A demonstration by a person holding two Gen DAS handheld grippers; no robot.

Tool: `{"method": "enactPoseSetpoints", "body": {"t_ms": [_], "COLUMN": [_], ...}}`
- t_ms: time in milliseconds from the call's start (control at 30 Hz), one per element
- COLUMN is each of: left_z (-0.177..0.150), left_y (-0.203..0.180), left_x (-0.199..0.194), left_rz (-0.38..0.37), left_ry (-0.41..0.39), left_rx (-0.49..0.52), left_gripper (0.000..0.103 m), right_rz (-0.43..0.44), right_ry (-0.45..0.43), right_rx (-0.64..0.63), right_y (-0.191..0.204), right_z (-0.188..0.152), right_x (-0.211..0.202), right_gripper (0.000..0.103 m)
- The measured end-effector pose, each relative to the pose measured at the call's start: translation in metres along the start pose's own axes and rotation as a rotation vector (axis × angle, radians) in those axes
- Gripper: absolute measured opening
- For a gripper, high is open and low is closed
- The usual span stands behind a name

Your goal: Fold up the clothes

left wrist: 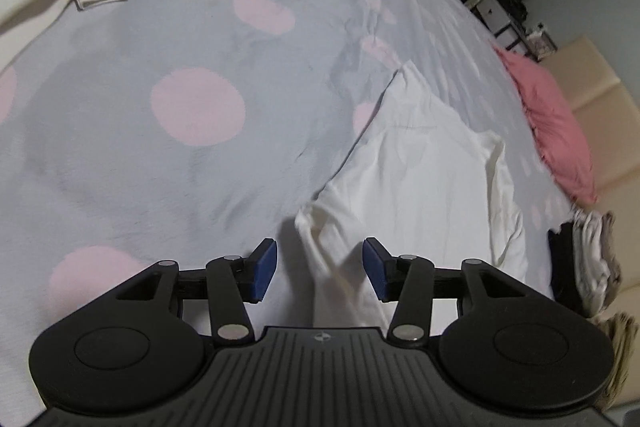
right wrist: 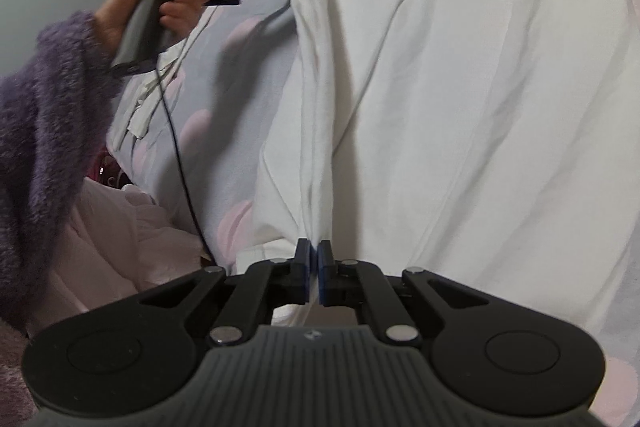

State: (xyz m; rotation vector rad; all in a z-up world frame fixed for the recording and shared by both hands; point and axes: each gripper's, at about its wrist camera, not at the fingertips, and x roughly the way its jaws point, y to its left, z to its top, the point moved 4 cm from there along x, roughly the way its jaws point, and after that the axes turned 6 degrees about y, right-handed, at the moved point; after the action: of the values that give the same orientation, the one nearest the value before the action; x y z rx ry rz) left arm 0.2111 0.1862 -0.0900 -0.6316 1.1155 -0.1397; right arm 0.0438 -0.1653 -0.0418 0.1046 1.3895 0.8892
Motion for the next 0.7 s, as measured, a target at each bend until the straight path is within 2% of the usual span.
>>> {"method": "enactPoseSetpoints", "body": {"t_ms": [33, 100, 133, 167, 400, 533, 700], "left_z": [0.002, 0.006, 0.007, 0.008, 0.019, 0.024, 0.016], "left_y": [0.0, -0.001, -0.004, -0.006, -0.04, -0.06, -0.088], "left_x": [0.002, 0.006, 0.007, 0.008, -0.022, -0.033, -0.037], "left_rz": [-0.007, -0.02, -0.013, -0.005, 0.01, 0.061, 0.055], "left_ry": [0.002, 0.007, 0.009, 0.011, -0.032, -0.032, -0.041], "left_rx": [-0.003, -0.007, 0.01, 0.027, 0.154, 0.249, 0.361], "left_gripper": [0.041, 0.024, 0.019, 0.009, 0.006, 0.006, 0.006], "right_rz": [0.013, 0.043, 0.068, 0.096, 0.324, 0.352, 0.352], "right_ry": [0.0, -0.002, -0.005, -0.01, -0.06, -0.091, -0.126], "right_rx": [-0.004, -0.011, -0.011, -0.014, 0.0, 0.007, 0.067], "right_y": [0.004, 0.013, 0.017, 0.022, 0.08, 0.094, 0.088], "right_z": [0.001, 0.004, 0.005, 0.005, 0.015, 0.009, -0.01], "right_x": [0.001, 0.002, 0.001, -0.001, 0.002, 0.008, 0.007], "right_gripper": [0.005, 0.004, 0.004, 0.004, 0.004, 0.003, 0.003]}}
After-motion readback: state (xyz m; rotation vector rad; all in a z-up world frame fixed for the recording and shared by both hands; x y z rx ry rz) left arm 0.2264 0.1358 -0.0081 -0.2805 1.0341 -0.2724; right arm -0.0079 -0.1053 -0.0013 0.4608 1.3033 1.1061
